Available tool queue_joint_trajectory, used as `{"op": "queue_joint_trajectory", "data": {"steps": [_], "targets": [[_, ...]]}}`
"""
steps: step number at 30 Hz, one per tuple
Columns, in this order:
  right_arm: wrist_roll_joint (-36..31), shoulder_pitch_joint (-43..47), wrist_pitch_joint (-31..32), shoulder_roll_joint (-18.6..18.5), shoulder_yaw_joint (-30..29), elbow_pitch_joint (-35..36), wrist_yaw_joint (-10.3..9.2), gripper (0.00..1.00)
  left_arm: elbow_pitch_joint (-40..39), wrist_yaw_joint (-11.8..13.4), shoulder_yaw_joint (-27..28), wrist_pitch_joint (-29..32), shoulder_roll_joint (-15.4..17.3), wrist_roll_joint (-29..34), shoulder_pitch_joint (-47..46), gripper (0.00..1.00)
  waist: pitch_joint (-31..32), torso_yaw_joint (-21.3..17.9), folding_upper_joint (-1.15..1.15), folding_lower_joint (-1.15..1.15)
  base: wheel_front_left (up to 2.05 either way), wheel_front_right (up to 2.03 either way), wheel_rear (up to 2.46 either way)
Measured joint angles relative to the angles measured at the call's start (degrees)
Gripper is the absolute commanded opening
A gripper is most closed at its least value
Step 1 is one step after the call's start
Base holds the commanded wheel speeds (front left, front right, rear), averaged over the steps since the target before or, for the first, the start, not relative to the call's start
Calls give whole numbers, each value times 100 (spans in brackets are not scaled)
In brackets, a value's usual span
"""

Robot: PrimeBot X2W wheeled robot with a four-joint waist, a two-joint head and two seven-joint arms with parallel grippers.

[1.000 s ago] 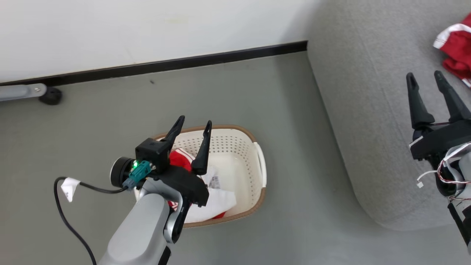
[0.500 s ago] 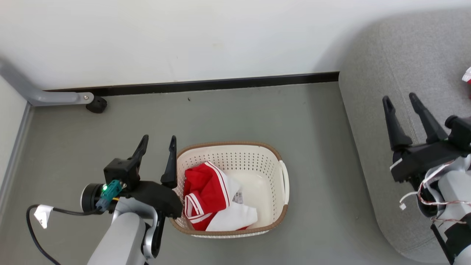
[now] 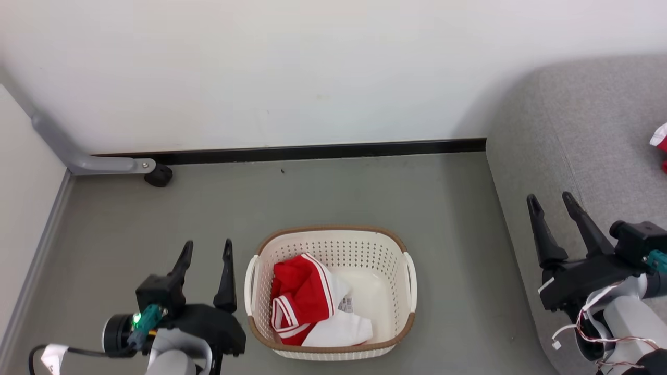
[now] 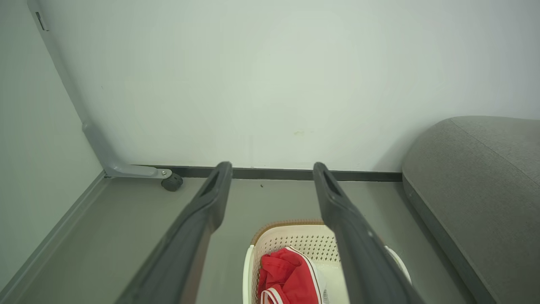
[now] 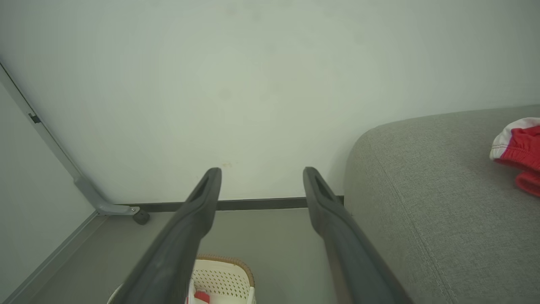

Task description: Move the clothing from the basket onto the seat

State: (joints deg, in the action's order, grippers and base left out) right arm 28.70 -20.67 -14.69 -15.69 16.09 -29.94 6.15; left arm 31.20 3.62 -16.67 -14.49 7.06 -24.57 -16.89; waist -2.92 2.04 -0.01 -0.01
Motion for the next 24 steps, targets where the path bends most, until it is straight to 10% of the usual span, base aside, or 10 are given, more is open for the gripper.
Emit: {"op": "queue_joint_trajectory", "data": {"steps": [24], "targets": [[-383,788,0,199,-129,330,-397,100,-659,244,705,1,-98,404,1046,100,291,-29,1,0,0,0,0]]}}
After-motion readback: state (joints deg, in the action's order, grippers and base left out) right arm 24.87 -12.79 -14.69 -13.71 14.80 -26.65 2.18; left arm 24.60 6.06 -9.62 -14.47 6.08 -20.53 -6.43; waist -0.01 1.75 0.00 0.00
